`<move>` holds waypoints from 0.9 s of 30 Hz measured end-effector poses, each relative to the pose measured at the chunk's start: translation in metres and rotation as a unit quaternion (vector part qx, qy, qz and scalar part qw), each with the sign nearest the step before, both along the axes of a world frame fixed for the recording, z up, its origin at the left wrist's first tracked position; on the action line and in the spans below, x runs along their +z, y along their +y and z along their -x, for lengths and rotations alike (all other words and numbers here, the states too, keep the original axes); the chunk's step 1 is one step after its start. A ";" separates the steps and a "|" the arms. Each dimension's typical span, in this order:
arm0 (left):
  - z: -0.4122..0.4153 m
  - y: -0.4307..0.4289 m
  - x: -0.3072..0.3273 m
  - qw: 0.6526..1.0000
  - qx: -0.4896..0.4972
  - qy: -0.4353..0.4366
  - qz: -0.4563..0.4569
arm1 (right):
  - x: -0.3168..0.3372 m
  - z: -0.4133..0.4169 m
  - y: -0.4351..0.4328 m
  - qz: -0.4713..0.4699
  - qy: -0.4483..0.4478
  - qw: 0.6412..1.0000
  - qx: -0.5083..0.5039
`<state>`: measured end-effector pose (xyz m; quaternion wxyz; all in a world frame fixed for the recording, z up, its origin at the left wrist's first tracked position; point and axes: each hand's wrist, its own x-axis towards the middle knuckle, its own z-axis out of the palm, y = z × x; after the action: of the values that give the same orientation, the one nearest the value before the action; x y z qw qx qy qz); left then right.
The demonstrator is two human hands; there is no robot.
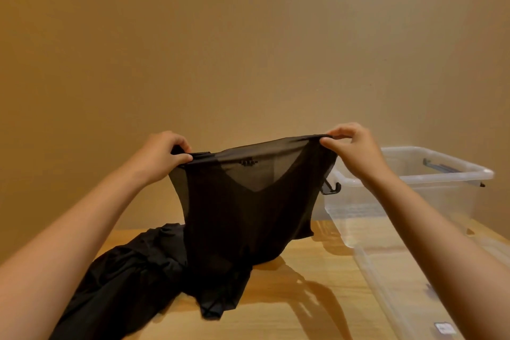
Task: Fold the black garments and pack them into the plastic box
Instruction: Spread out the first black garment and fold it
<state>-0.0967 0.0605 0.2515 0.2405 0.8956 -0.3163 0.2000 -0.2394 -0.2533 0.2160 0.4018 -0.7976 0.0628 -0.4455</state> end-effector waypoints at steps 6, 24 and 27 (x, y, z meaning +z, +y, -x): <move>-0.002 -0.010 0.015 0.978 -0.082 0.097 0.164 | 0.015 -0.003 -0.011 -0.065 -0.017 0.998 0.017; 0.012 -0.041 0.129 0.955 -0.179 0.100 0.214 | 0.127 0.022 -0.024 -0.089 -0.127 0.987 0.030; 0.019 -0.040 0.148 0.965 -0.185 0.107 0.152 | 0.146 0.027 -0.024 -0.078 -0.109 0.991 0.026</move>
<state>-0.1152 0.0209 0.3992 0.4393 0.7904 -0.4148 0.1009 -0.2667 -0.2771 0.3622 0.4791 -0.7118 0.0325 -0.5126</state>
